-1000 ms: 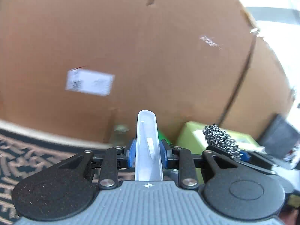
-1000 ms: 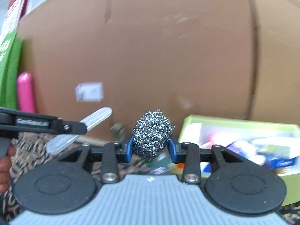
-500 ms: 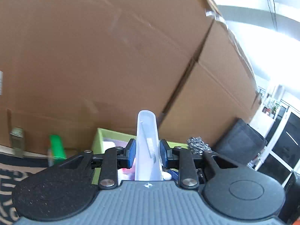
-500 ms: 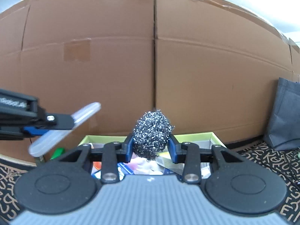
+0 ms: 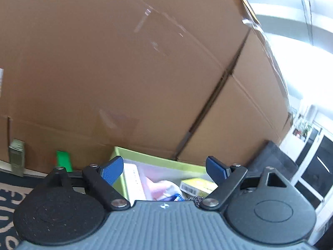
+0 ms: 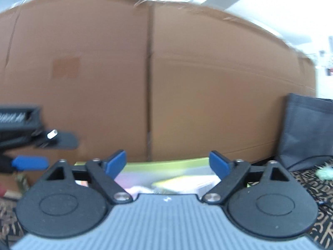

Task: Organize objects
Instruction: 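Carry the tube and steel wool over the shoe box and open both tools, then move both tools from the shoe box back toward the remaining items, then grasp the green box with left tool while right tool grasps dark blue box, then carry the green and dark blue boxes over the shoe box and open both tools, then move both tools from the shoe box back toward the olive metal box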

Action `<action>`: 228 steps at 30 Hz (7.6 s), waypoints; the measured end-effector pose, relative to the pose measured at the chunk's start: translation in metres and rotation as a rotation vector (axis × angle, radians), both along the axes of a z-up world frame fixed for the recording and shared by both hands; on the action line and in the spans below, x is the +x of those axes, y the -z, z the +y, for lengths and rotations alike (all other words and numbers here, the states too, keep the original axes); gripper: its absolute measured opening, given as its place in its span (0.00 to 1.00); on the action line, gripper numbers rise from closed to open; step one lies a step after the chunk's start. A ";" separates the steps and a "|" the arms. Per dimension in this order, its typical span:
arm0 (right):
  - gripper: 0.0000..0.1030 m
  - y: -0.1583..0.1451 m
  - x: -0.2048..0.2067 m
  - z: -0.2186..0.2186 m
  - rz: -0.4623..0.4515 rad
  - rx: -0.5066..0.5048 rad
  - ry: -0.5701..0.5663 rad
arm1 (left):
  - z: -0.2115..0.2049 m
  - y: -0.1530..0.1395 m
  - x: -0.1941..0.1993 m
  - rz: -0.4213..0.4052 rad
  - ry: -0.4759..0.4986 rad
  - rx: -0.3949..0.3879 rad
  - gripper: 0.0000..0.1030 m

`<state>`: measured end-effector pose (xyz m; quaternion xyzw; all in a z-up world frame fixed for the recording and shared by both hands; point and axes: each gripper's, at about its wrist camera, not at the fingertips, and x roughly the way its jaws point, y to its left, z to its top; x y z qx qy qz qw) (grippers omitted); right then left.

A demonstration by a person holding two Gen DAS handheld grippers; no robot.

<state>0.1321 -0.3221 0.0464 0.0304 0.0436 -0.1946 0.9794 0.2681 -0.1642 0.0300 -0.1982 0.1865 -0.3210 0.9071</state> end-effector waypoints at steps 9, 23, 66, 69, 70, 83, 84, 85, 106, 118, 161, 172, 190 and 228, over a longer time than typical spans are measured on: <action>0.90 0.007 0.002 -0.012 0.029 0.107 -0.022 | 0.004 0.001 0.007 0.050 -0.028 0.046 0.88; 0.99 0.002 0.001 0.008 0.020 0.091 -0.087 | 0.053 -0.010 -0.011 0.043 -0.159 0.160 0.89; 0.69 0.059 0.065 0.126 0.447 -0.021 -0.440 | 0.098 0.031 0.022 0.194 -0.270 0.321 0.89; 0.66 0.061 0.063 0.135 0.472 -0.059 -0.456 | 0.092 0.035 0.026 0.205 -0.264 0.315 0.89; 0.66 0.063 0.064 0.137 0.481 -0.062 -0.457 | 0.089 0.036 0.029 0.208 -0.259 0.314 0.89; 0.63 0.073 0.076 0.126 0.547 0.025 -0.416 | 0.041 0.050 0.072 0.242 -0.181 0.319 0.85; 0.60 0.074 0.077 0.127 0.552 0.026 -0.417 | 0.041 0.053 0.074 0.247 -0.177 0.319 0.73; 0.57 0.074 0.078 0.127 0.555 0.027 -0.420 | 0.041 0.055 0.075 0.256 -0.167 0.326 0.56; 0.39 0.072 0.051 0.163 0.584 -0.029 -0.710 | 0.097 0.055 -0.007 0.162 -0.266 0.591 0.19; 0.47 0.073 0.050 0.171 0.575 -0.010 -0.753 | 0.149 0.070 -0.013 0.239 -0.361 0.398 0.56; 0.37 0.079 0.072 0.184 0.552 0.018 -0.730 | 0.150 0.080 0.011 0.131 -0.318 0.585 0.70; 0.37 0.053 0.046 0.158 0.429 0.043 -0.688 | 0.142 0.063 -0.007 0.117 -0.315 0.448 0.69; 0.37 -0.002 0.015 0.054 0.112 0.048 -0.324 | 0.025 -0.003 -0.031 -0.033 -0.126 0.295 0.69; 0.49 0.020 0.040 0.002 0.228 0.031 -0.033 | -0.011 0.026 -0.003 0.050 -0.191 0.229 0.92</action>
